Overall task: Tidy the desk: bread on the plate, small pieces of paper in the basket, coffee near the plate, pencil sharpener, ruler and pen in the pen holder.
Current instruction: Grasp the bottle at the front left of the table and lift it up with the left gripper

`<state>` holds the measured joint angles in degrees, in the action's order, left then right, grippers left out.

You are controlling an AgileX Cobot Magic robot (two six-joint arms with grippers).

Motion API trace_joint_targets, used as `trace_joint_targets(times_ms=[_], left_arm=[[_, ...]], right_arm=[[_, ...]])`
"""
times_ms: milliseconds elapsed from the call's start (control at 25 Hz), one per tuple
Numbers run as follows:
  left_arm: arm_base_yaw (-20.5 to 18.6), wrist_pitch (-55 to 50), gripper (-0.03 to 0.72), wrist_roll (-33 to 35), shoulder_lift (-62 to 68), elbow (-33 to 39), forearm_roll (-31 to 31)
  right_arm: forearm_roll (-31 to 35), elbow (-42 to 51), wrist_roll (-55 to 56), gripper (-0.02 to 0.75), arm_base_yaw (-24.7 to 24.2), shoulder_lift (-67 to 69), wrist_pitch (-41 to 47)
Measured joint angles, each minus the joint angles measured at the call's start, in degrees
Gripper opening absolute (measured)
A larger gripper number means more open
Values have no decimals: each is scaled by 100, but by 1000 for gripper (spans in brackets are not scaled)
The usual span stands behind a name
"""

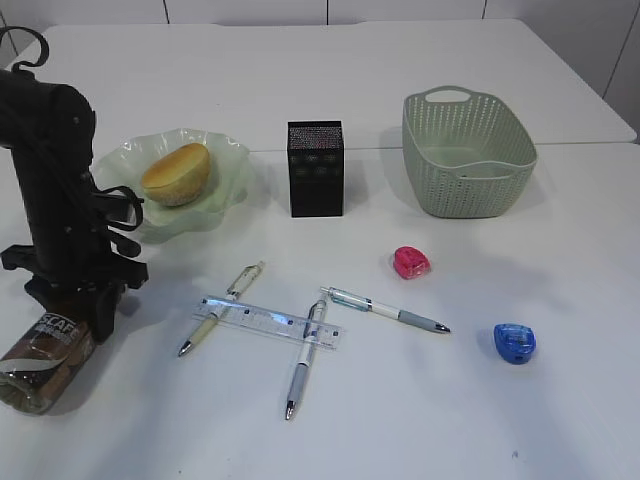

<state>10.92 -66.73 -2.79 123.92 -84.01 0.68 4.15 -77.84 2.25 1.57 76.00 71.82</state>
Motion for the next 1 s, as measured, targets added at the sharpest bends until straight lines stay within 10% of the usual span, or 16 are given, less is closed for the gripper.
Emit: trace_joint_targets(times_ms=[1000], left_arm=[[0,1736,274,0,-3063,963,209]], right_arm=[[0,0,0,426,0,-4,0]])
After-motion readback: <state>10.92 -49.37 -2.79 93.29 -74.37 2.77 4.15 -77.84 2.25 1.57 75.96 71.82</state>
